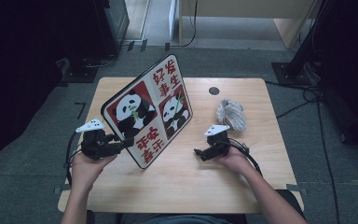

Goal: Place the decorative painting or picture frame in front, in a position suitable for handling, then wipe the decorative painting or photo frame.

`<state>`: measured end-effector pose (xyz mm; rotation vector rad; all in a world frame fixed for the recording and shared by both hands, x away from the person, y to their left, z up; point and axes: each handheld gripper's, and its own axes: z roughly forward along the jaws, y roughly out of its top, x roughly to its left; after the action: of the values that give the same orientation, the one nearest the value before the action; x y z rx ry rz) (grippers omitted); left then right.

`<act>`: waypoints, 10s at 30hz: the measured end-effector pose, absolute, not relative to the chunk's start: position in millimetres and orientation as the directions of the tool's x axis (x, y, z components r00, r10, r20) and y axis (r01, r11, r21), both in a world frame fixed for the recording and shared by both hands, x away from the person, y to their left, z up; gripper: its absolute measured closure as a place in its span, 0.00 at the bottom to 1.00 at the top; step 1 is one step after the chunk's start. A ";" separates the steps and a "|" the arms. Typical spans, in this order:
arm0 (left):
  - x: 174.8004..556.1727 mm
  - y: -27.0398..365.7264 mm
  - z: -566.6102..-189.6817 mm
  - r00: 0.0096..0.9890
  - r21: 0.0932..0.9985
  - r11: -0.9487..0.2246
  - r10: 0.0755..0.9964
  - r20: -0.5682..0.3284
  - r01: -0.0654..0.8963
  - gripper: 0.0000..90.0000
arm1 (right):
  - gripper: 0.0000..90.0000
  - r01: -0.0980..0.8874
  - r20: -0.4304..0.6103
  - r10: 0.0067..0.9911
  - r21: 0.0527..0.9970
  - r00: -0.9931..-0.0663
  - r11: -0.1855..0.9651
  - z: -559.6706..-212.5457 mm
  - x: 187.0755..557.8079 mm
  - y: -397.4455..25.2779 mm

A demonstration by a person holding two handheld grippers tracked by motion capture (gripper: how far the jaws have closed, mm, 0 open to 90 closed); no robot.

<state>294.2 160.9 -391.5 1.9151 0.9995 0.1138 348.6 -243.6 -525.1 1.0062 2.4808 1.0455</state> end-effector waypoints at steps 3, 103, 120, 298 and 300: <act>293.8 160.4 -396.6 0.665 0.774 -0.223 0.678 -0.314 0.592 0.57 | 0.00 0.496 0.023 0.689 0.711 -0.725 0.499 -525.0 348.5 -243.7; 293.1 151.8 -419.8 0.682 0.774 -0.226 0.652 -0.331 0.592 0.87 | 0.76 0.655 0.225 0.840 0.732 -0.493 0.188 -438.9 418.3 -359.9; 292.9 152.3 -419.8 0.687 0.772 -0.230 0.646 -0.334 0.593 0.87 | 0.76 0.635 0.262 0.778 0.742 -0.571 0.216 -409.5 417.1 -334.8; 297.3 152.9 -422.1 0.725 0.780 -0.256 0.603 -0.332 0.571 0.83 | 0.74 0.698 0.355 0.692 0.648 -0.629 0.303 -461.8 438.2 -262.1; 297.2 152.2 -422.0 0.722 0.779 -0.251 0.604 -0.337 0.575 0.82 | 0.74 0.696 0.364 0.688 0.659 -0.627 0.286 -456.3 436.9 -264.1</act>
<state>297.2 152.2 -422.0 1.9249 0.9072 0.0374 436.9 -264.1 -456.3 1.3601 2.5265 1.3021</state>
